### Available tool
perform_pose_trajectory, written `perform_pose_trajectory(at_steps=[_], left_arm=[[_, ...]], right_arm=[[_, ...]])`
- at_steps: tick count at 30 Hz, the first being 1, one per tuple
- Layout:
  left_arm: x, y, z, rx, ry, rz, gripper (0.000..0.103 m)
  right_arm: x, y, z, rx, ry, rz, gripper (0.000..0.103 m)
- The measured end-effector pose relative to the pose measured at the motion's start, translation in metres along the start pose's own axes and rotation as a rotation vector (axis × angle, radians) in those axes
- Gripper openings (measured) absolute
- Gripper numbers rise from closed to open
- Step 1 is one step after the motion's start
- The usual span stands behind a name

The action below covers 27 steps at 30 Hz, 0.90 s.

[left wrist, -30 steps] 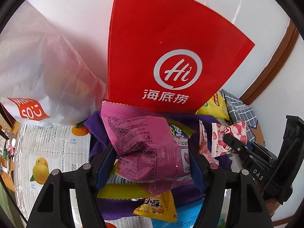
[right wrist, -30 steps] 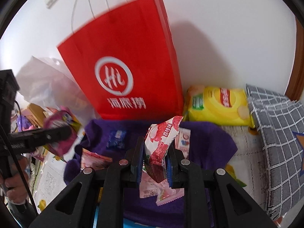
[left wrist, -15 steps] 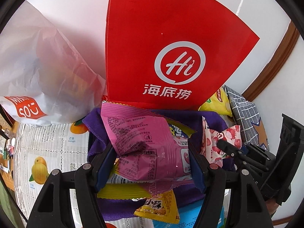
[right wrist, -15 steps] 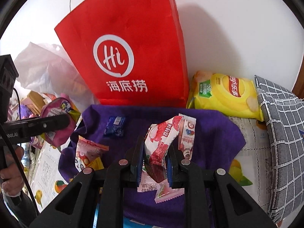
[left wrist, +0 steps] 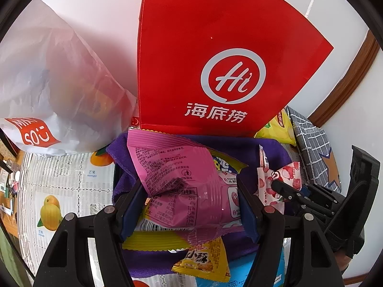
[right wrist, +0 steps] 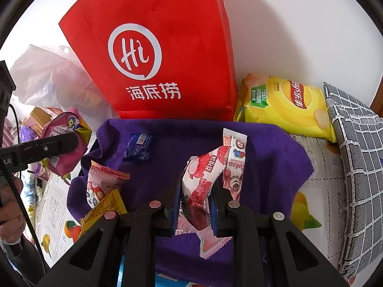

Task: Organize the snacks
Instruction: 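Lower the strawberry packet onto the towel and open the right tool while the left tool holds the pink bag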

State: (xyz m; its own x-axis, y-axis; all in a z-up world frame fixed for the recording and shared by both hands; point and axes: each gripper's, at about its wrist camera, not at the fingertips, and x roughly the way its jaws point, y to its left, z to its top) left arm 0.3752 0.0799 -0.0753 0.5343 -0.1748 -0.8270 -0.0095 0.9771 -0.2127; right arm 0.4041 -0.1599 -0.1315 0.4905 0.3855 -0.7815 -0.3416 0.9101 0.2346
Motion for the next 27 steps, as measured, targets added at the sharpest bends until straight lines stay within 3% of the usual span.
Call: perform_pose_trajectory(at_steps=[19,27], left_arm=[[0.018,-0.008,-0.003,0.034,0.083,0.026,0.069],[0.026,-0.013,-0.006,0.030,0.113,0.003,0.069]], right_arm=[[0.005,-0.010,-0.001,-0.003,0.044,-0.048,0.025],[-0.018,-0.011,0.003,-0.007,-0.027,-0.089,0.044]])
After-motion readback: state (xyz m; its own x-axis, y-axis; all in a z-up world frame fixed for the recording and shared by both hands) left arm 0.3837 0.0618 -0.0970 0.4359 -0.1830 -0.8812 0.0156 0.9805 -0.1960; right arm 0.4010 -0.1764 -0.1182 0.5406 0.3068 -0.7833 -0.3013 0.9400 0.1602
